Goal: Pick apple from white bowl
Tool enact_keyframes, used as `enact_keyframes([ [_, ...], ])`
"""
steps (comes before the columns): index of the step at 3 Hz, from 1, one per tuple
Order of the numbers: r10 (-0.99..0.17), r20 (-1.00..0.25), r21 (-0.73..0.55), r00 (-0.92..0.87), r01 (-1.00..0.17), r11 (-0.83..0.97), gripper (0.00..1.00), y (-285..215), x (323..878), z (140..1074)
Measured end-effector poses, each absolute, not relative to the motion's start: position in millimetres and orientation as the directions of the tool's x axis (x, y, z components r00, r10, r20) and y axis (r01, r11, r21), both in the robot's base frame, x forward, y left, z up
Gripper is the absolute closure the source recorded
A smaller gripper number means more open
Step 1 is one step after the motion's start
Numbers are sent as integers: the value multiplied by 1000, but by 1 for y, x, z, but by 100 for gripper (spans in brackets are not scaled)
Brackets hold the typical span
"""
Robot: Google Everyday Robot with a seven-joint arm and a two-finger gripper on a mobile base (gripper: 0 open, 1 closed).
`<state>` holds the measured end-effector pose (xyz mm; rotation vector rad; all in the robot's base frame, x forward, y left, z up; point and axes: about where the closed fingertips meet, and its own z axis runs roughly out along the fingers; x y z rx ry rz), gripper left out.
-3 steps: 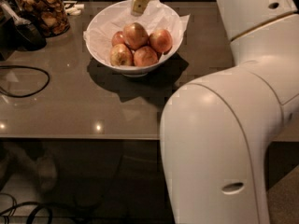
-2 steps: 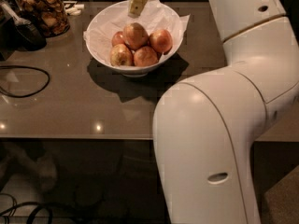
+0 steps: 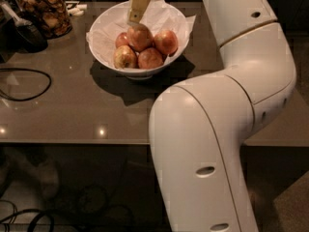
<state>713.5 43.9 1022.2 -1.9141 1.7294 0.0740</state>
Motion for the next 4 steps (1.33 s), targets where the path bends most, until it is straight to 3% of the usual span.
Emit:
enact_keyframes([
  [4, -899, -420, -270, 123, -963, -5, 22, 47, 721, 984],
])
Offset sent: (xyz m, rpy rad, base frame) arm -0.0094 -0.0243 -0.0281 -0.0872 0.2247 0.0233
